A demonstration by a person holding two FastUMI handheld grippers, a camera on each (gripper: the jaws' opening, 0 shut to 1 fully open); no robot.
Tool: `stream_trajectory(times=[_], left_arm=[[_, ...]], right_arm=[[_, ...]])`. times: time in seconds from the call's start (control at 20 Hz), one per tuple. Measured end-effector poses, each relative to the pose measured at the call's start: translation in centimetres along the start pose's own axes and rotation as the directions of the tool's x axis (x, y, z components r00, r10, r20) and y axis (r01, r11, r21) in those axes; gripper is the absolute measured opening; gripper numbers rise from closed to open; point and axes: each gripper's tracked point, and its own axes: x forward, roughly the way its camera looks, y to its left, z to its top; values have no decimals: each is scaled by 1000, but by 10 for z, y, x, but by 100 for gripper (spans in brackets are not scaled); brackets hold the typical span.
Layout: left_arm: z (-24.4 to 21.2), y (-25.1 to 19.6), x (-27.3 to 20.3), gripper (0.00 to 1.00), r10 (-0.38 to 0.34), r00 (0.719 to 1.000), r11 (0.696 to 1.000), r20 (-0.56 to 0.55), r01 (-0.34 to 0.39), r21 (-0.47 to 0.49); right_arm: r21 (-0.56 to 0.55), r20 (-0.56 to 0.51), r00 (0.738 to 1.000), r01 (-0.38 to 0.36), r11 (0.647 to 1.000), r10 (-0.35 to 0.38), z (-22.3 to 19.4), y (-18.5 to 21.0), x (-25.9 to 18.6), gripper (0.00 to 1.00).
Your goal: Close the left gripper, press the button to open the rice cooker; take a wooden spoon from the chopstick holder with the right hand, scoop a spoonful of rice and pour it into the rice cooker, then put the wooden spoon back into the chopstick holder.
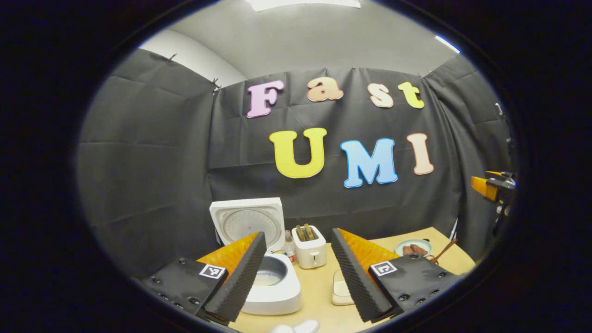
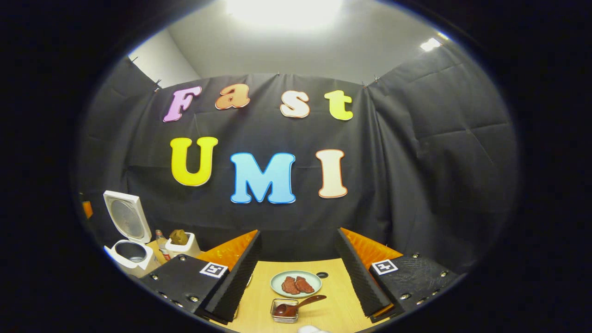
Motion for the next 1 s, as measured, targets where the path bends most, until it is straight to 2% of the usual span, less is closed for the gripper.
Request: stream_trajectory(times=[0.25,0.4,0.55,0.6,0.65,0.7,0.8,0.9,1.0], left_arm=[[13,24,12,100,-6,1000,1000,24,7,-22],[19,43,19,100,7,999,999,33,-5,-33],[25,61,35,98,27,999,999,33,-26,-45],[29,69,44,100,45,998,998,31,-44,-43],[34,78,55,95,62,998,997,27,-61,-35],[39,86,70,100,78,997,997,27,-77,-32],[52,103,100,98,103,994,994,30,-102,-41],[65,118,133,100,122,992,990,19,-121,-73],[75,133,170,95,142,990,986,10,-140,-87]], right_arm=[[36,-11,997,-81,996,82,20,68,-53,97],[24,-41,992,-120,992,121,17,96,-64,96],[49,-52,990,-126,991,128,21,108,-63,97],[58,-56,991,-121,991,124,22,109,-62,96],[63,-65,990,-118,991,123,20,110,-60,96],[59,-80,990,-113,992,118,16,111,-58,96],[59,-97,988,-112,992,117,14,115,-53,97],[68,-117,985,-118,991,125,7,123,-49,96],[70,-145,981,-120,990,129,0,128,-43,96]])
